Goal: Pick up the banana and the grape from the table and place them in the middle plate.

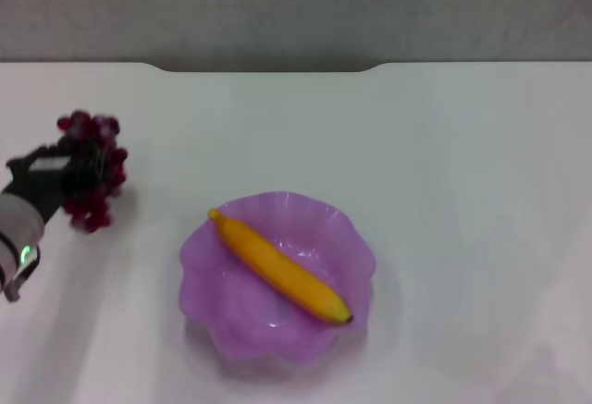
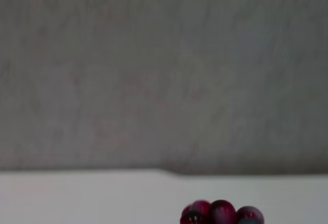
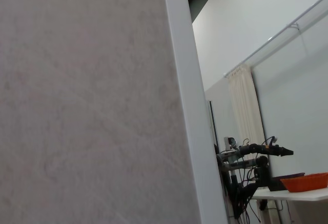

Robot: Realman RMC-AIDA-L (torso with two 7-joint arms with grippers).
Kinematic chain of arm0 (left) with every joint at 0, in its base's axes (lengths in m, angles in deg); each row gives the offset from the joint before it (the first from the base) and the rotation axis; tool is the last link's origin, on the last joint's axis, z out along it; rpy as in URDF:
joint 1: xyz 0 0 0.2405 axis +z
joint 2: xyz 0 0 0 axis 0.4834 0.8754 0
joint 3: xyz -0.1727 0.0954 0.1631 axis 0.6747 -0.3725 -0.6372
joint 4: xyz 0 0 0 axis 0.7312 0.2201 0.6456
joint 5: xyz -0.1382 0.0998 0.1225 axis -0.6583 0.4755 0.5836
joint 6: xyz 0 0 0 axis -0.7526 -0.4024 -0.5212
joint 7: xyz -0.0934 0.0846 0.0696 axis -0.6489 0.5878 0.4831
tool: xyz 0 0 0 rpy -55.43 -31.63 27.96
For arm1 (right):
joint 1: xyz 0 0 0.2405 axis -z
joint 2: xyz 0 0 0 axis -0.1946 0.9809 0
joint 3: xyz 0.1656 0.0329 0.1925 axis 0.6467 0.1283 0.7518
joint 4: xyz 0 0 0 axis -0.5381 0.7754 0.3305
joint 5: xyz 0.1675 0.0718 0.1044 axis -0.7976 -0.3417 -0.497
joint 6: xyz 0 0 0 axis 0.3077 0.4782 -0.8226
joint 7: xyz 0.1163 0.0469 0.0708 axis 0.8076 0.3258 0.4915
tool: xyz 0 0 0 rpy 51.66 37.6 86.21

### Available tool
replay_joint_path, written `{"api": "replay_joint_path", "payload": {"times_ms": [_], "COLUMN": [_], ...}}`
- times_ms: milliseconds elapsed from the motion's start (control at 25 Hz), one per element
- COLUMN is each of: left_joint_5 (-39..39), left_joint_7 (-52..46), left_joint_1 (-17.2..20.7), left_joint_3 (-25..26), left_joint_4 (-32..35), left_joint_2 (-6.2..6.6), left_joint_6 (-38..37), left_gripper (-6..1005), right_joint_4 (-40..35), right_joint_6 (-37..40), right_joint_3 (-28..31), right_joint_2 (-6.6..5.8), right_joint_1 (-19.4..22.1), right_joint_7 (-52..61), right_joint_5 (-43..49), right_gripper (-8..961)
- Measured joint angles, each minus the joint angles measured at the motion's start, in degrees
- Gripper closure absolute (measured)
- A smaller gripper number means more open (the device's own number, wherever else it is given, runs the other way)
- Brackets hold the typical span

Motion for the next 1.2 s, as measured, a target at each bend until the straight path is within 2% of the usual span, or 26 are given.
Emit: {"api": "replay_joint_path", "payload": {"times_ms": [240,680,880,1000,1200], "left_joint_5": [0.4,0.5,0.6,0.6,0.6], "left_joint_7": [0.5,0.8,1.2,3.7,10.0], "left_joint_1": [3.1,11.7,16.3,18.3,20.1], "left_joint_3": [-1.0,-2.0,-5.4,-8.0,-10.8], "left_joint_4": [-9.6,-30.2,-37.4,-41.9,-50.9], "left_joint_2": [0.13,0.20,0.50,0.79,0.72], "left_joint_6": [-0.6,-2.6,-2.1,1.9,15.3], "left_gripper": [708,720,722,723,724], "right_joint_4": [0.1,1.6,2.2,3.0,3.5], "right_joint_6": [0.0,0.1,0.1,-0.1,-0.3], "right_joint_3": [0.0,0.0,0.0,0.2,0.2], "right_joint_2": [0.00,0.00,0.00,0.00,0.00], "right_joint_1": [0.0,-0.8,-1.1,-1.4,-1.9], "right_joint_7": [-0.1,0.0,0.0,0.1,0.2], "right_joint_5": [0.0,0.0,0.0,-0.3,-0.4], "right_gripper": [948,948,948,948,948]}}
